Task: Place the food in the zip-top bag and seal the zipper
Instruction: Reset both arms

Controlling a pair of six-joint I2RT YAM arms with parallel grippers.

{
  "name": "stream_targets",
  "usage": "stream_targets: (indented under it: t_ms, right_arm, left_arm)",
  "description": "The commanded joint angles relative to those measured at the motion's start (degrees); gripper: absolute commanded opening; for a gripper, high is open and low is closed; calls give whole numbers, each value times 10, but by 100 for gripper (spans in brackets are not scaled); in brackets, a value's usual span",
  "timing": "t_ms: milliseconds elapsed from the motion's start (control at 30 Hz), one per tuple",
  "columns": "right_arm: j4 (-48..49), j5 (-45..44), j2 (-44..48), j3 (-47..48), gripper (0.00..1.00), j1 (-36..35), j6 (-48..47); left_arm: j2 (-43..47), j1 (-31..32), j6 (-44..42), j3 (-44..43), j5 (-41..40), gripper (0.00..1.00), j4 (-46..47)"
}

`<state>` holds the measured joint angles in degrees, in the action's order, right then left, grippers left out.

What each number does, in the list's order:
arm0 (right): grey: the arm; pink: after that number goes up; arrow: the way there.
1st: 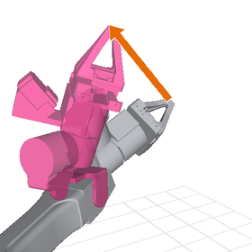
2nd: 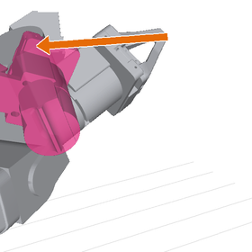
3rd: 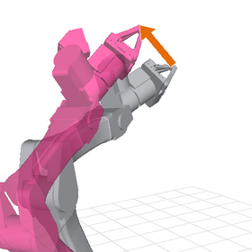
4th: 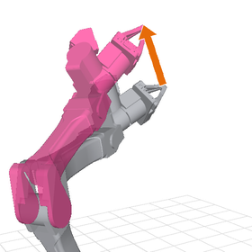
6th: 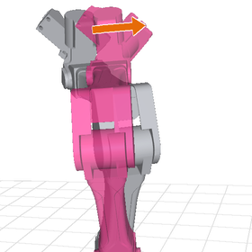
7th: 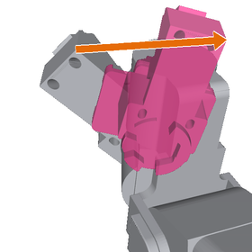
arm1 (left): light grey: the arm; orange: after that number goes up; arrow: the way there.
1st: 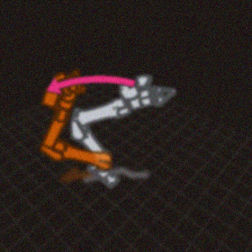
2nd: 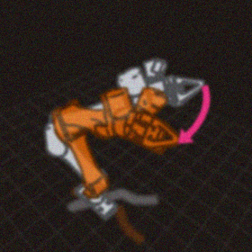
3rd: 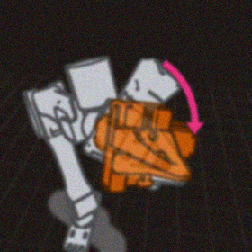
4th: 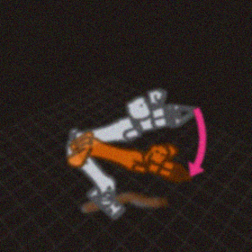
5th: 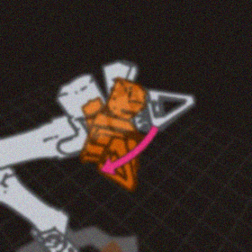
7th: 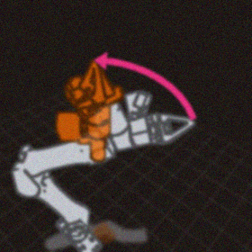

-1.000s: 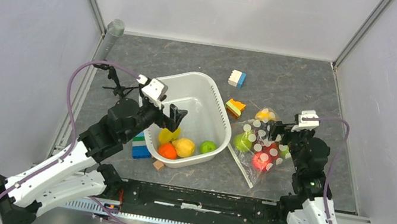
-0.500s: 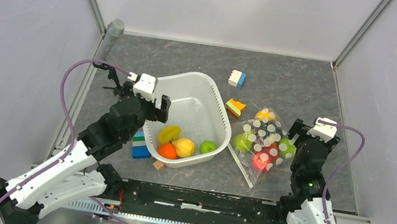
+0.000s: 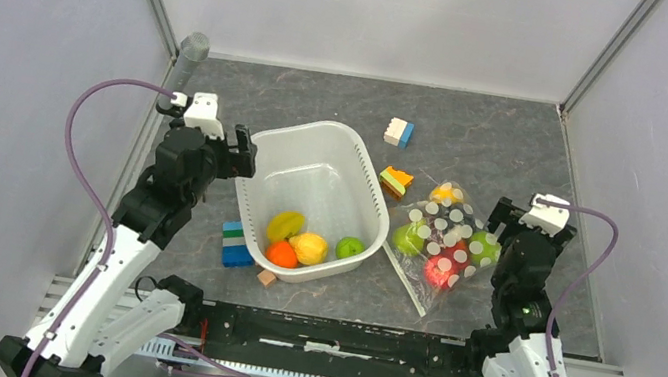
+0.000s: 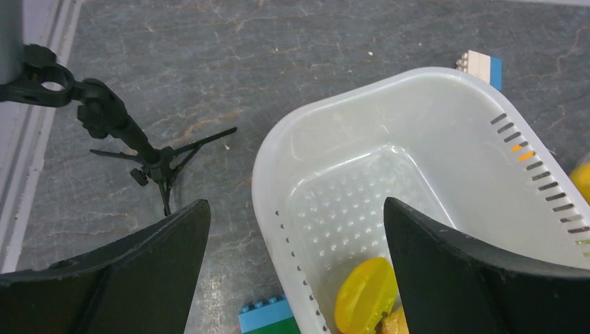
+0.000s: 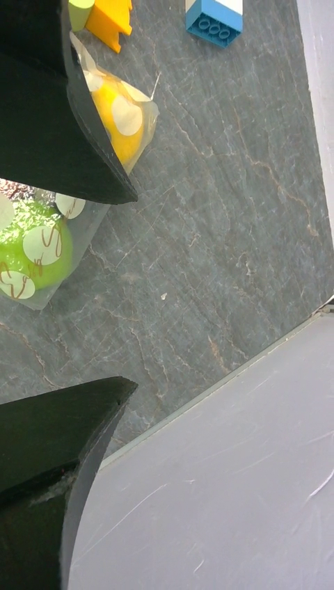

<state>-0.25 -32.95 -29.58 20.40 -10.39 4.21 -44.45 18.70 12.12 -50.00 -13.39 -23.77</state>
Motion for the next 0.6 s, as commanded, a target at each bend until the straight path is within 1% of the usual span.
stream_targets:
  t_ms: [0,67,200,333,567]
  right_arm:
    - [-13,16,3,39,98,0,-17]
    - [-18,23,5,45,98,0,-19]
    - [-17,46,5,46,98,0,-17]
    - [-17,64,-1,49,98,0,-14]
    - [-14,74,-13,53,98,0,-3]
  left_arm:
    - [8,-5,41,-12,-22,100,-24]
    - [17,-5,60,-3,-55,100,-24]
    - [28,-5,92,4,-75,100,-24]
    - [32,-5,100,14,-119,100,-18]
    - [32,-5,105,10,-125,100,-22]
